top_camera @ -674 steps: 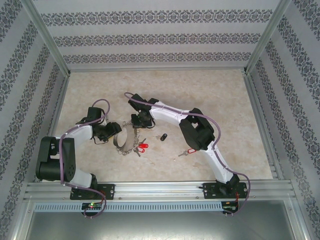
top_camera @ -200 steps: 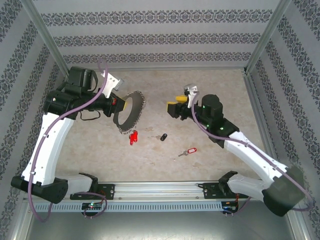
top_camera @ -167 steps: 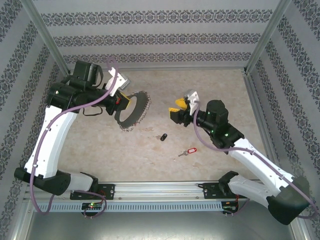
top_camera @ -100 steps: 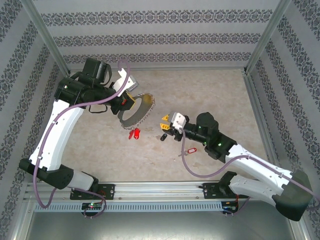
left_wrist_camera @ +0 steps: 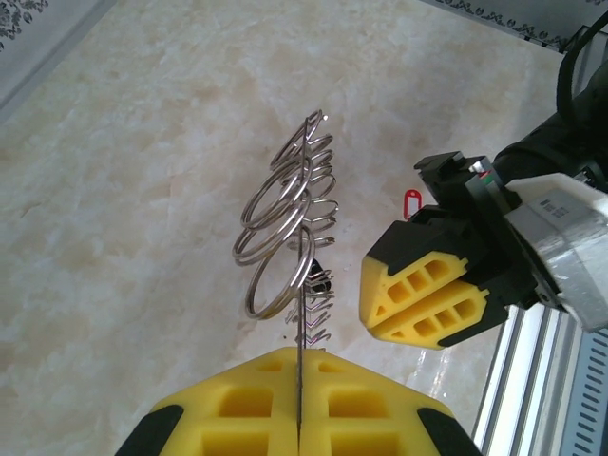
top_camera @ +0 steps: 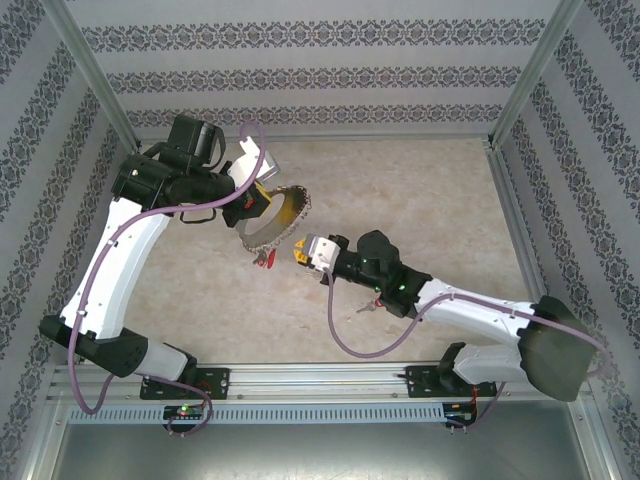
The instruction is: Put the keys on the keyring
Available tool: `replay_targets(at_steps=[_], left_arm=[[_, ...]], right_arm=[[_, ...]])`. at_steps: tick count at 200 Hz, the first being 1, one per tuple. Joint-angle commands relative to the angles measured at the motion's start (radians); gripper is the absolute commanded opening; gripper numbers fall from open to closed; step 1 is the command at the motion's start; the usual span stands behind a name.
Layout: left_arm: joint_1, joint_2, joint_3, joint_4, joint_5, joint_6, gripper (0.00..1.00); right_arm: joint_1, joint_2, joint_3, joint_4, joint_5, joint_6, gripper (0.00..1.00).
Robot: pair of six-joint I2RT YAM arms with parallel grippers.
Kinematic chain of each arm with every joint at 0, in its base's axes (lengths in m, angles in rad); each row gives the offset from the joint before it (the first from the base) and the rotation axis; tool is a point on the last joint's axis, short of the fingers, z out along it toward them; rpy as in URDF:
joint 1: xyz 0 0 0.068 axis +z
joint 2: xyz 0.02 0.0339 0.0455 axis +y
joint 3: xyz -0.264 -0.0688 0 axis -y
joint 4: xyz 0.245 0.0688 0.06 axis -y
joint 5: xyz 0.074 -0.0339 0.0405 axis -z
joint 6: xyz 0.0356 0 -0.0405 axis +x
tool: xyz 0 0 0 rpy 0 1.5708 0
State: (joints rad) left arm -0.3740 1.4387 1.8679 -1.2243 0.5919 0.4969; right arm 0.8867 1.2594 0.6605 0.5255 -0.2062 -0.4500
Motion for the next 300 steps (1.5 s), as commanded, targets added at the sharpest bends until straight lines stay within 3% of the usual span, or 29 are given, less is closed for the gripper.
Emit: replay_targets(at_steps=[1,195,300], left_arm=[[-0.013,-0.024,-0.015,0.051,0.002,0.032,0.0],[-0.013,-0.066,-0.059,0.065,0.006,0.028,0.0],[-0.013,-0.077,-0.067,0.071,0.003,0.019,0.0]], right_arm=[[0.013,0.032,0.039,0.119,0.024,-0.003,0.14],[0.026,0.143,0.047,0.217,0.129,-0.012,0.16],[0.034,0.136,0.035,0.228,0.08,0.033,0.18]])
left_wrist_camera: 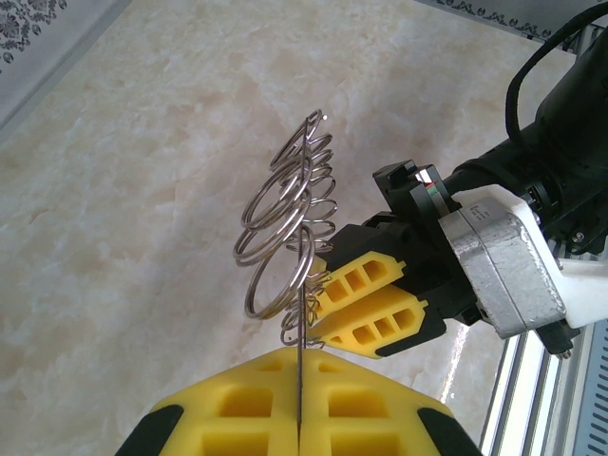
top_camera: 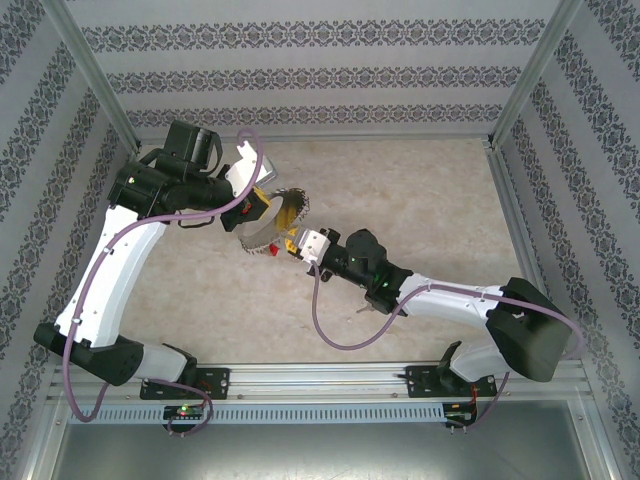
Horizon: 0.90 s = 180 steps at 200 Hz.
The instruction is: Put the keys on the keyring
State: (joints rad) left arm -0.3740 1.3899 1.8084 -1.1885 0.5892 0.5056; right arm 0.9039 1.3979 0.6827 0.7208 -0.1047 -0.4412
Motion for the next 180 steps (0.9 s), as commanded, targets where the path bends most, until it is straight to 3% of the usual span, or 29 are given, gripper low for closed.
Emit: replay_targets(at_steps=[1,104,180], left_arm=[[-0.013,-0.028,-0.008,0.035,0.006,0.01,0.0],[-0.014,-0.046,-0.01,0.037,-0.003,0.004,0.0],[-0.013,-0.051,-0.013,0.035,-0.009,0.004,0.0]], right_arm=[[0.016,-0.003,0.013,0.032,-0.021,0.024,0.18],[0.027,-0.059,-0.038,0.033,0.104,0.009,0.21],[0.026,-0.074,-0.017,0.032,0.03,0.018,0.16]])
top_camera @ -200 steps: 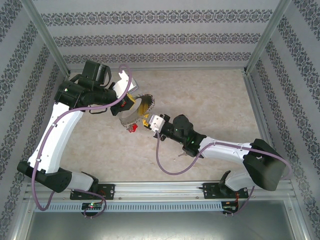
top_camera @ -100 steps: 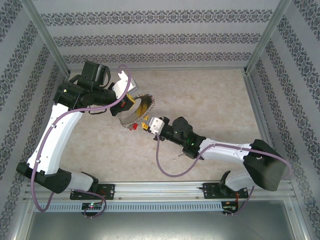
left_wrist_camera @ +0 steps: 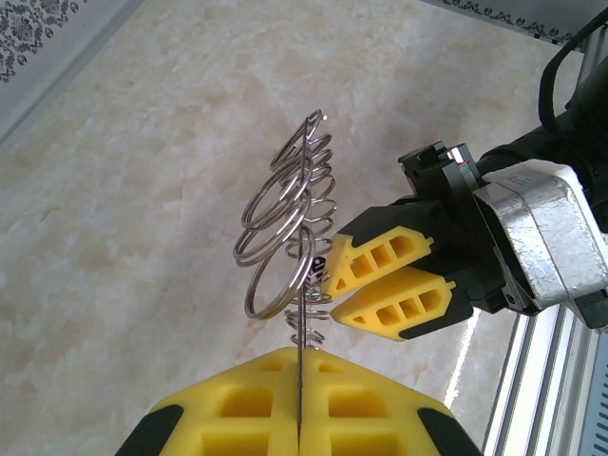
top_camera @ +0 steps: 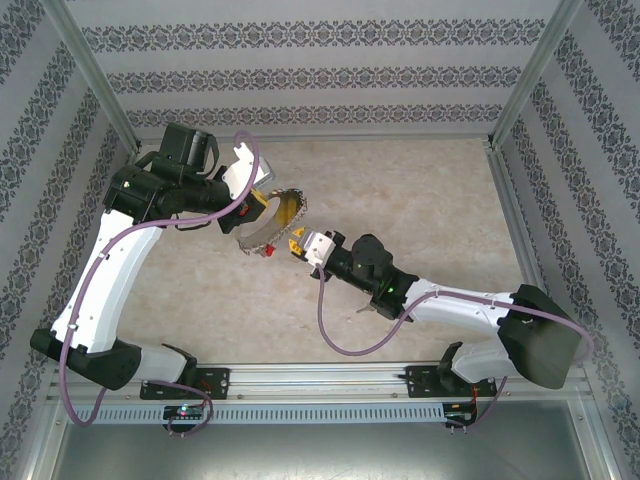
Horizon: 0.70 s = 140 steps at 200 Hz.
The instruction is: Put the keys on the keyring
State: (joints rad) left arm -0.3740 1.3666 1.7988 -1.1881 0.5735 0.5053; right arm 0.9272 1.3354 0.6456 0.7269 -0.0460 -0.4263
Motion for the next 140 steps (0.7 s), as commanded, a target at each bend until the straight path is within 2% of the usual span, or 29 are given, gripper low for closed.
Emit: replay_targets(at_steps=[1,117,140], left_arm=[[-0.013,-0.027,-0.004,0.034,0.007,0.004,0.0],[-0.013,-0.052,-0.023,0.038,0.002,-0.004,0.0],[-0.013,-0.057,-0.024,0.04,-0.001,-0.003,0.0]], right_arm=[[0.002,-0.012,0.021,0.026,-0.029,0.003,0.16],[0.01,0.043,0.083,0.039,-0.029,-0.008,0.16],[0.013,0.041,0.075,0.029,-0.025,-0.002,0.21]])
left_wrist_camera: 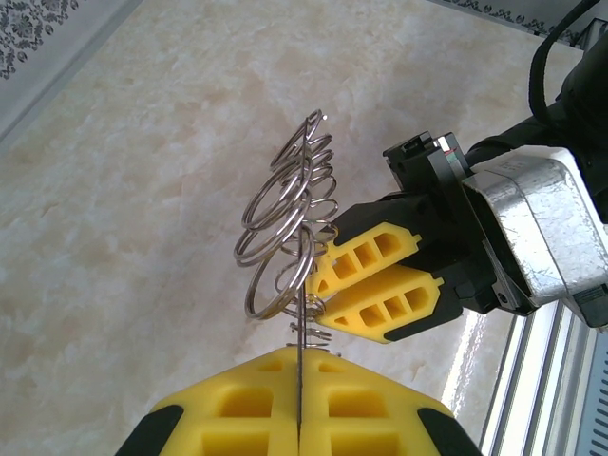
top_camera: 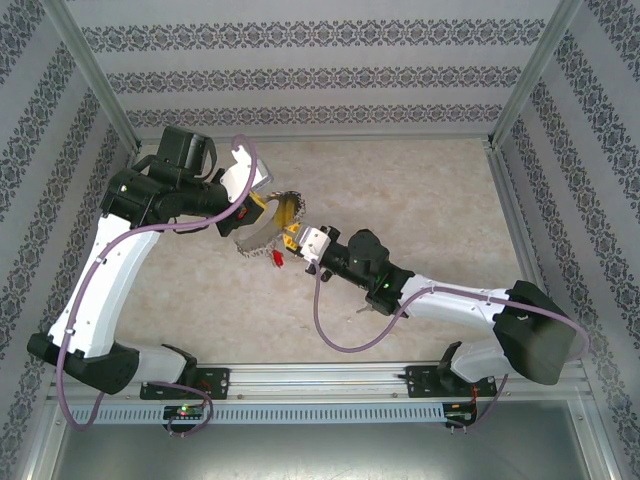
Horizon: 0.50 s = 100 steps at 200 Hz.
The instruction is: Put the keys on the keyring
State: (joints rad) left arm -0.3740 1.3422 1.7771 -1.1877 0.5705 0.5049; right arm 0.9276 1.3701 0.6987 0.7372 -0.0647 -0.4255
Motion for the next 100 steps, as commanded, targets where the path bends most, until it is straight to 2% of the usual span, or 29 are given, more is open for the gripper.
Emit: replay_targets(at_steps=[1,27,56,100], left_arm=[[-0.013,-0.033,-0.002,0.039,0.002,-0.003,0.0],[-0.013,-0.035,-0.004,0.042,0.0,0.0,0.0],[-0.013,-0.034,-0.002,0.031,-0.01,0.005,0.0],[-0.013,-0.016,0.011,0.004,-0.023,0.011,0.0]], right_arm=[[0.013,0.006,0.021,0.019,-0.006,-0.003,0.21],[0.023,-0.011,-0.018,0.011,0.033,0.0,0.23],[0.026,-0.047,-0.054,-0.022,0.041,0.008,0.19],[0.036,-0.037,-0.021,-0.016,0.032,0.009,0.16]])
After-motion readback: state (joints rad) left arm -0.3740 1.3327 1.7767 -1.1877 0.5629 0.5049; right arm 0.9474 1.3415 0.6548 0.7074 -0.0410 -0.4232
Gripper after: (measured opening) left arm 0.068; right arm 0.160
